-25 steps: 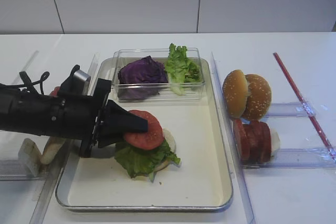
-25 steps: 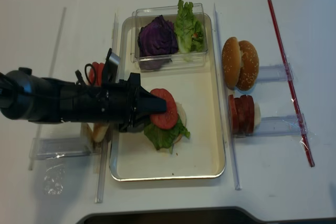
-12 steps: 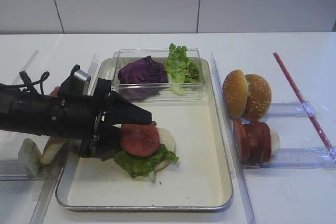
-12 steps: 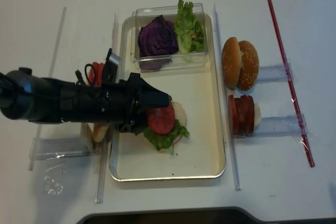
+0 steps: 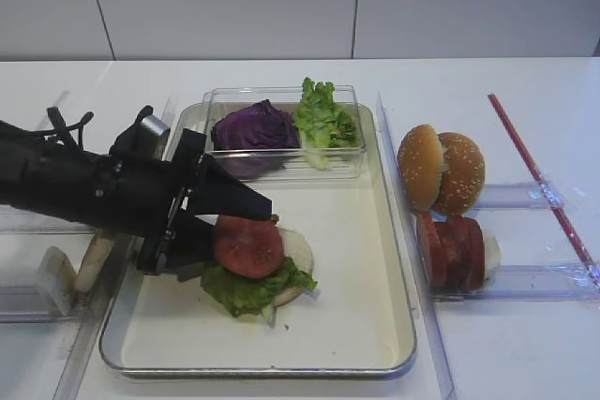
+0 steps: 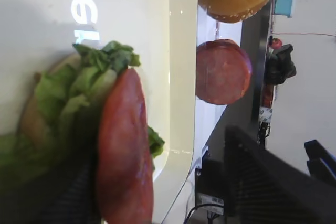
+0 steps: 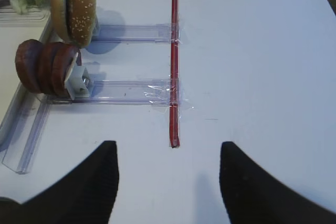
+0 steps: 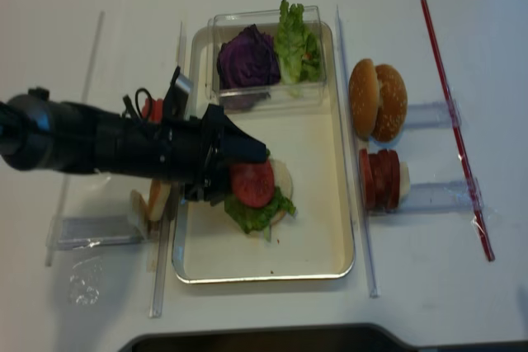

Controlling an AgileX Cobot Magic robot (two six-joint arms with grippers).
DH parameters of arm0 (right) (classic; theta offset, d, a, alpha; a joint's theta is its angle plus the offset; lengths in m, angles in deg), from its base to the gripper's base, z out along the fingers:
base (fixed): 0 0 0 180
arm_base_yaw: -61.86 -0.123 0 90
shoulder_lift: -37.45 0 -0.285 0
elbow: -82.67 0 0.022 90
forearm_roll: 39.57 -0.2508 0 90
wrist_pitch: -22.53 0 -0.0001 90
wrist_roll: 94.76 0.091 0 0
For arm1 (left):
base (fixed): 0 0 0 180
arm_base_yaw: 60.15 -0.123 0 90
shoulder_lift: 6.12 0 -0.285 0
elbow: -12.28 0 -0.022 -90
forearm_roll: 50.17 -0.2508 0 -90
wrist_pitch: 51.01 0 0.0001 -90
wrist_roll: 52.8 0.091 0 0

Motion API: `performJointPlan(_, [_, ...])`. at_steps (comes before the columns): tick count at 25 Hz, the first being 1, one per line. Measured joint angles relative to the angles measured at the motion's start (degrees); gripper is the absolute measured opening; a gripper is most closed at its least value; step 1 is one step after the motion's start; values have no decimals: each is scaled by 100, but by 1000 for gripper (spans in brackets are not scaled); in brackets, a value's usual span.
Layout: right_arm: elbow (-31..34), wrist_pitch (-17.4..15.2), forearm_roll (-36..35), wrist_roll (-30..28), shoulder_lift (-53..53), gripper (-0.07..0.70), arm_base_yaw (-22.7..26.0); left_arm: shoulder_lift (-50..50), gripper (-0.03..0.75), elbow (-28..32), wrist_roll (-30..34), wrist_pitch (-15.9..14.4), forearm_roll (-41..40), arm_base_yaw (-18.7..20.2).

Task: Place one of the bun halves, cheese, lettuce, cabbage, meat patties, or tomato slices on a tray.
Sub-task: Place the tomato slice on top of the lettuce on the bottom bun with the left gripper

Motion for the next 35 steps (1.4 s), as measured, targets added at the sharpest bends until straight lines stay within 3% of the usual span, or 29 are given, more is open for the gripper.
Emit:
performJointPlan(14, [0,0,0,0,0,463,0,-339,449,-543,-1222,-8,-1357,0])
performJointPlan(35, [0,0,0,-14,0,463,0,-339,449,-818,-1848,-54,-2243,0])
